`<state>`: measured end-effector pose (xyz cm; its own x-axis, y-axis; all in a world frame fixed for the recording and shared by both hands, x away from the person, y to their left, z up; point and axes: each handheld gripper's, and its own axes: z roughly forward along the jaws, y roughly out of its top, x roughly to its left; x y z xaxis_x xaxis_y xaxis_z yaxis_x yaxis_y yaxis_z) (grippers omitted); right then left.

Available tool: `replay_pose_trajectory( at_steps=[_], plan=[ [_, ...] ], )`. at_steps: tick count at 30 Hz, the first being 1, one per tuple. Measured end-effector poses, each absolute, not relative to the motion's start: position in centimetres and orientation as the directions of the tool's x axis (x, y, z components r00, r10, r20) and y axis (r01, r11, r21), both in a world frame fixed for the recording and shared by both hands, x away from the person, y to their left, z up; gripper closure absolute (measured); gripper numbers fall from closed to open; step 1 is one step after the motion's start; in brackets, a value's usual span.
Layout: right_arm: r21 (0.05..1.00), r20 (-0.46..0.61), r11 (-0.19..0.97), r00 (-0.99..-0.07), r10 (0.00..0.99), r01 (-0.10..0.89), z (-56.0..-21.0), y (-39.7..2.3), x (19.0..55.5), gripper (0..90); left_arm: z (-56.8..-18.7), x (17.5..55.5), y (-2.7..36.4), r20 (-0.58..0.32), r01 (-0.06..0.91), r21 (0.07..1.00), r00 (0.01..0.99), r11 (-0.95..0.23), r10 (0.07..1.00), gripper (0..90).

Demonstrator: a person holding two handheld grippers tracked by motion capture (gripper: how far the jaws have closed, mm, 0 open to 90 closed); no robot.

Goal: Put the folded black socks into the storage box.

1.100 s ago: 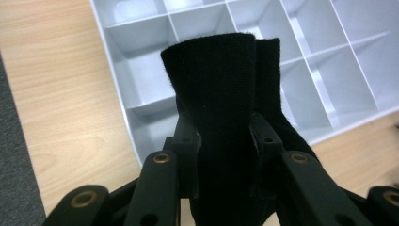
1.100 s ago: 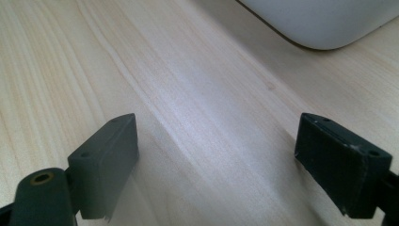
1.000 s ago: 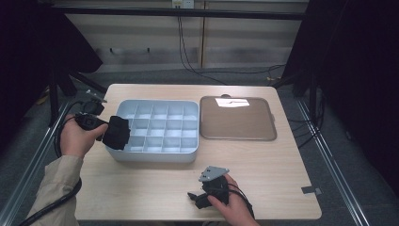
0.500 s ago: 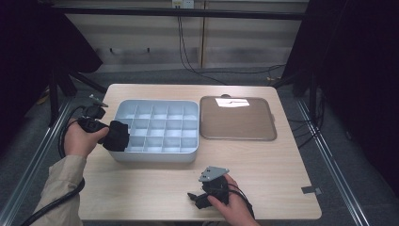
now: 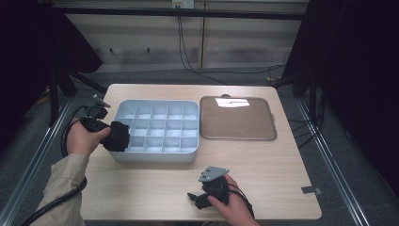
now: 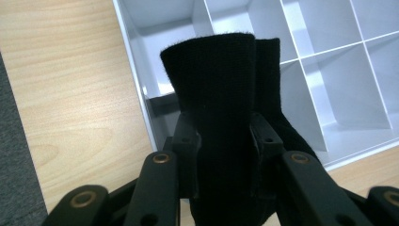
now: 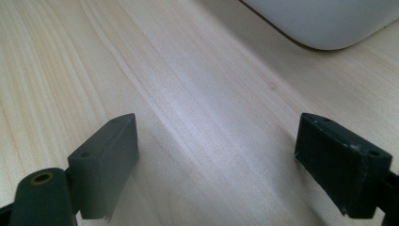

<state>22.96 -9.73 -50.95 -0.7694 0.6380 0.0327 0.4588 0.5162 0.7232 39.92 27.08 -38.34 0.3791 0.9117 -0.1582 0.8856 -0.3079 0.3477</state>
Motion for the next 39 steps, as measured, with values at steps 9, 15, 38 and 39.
replay_pose_trajectory(
  at_steps=[9, 15, 38, 39],
  plan=[
    [0.724, 0.03, 0.517, -0.77, 0.638, 0.457, -50.9, -9.7, 23.0, 13.7, -38.7, 40.0, 26.9, -0.154, 0.887, 0.339, 0.381, -0.314, 0.912, 69.4],
    [0.724, 0.031, 0.517, -0.77, 0.637, 0.457, -51.0, -9.7, 23.0, 13.7, -39.0, 40.1, 26.8, -0.151, 0.891, 0.334, 0.373, -0.308, 0.915, 69.3],
    [0.723, 0.029, 0.518, -0.77, 0.637, 0.456, -50.9, -9.7, 23.0, 13.7, -39.7, 40.2, 26.7, -0.117, 0.893, 0.326, 0.363, -0.309, 0.925, 68.9],
    [0.723, 0.029, 0.519, -0.77, 0.637, 0.456, -50.9, -9.7, 23.0, 13.7, -39.8, 40.3, 26.7, -0.118, 0.895, 0.323, 0.362, -0.309, 0.925, 68.9]
  ],
)
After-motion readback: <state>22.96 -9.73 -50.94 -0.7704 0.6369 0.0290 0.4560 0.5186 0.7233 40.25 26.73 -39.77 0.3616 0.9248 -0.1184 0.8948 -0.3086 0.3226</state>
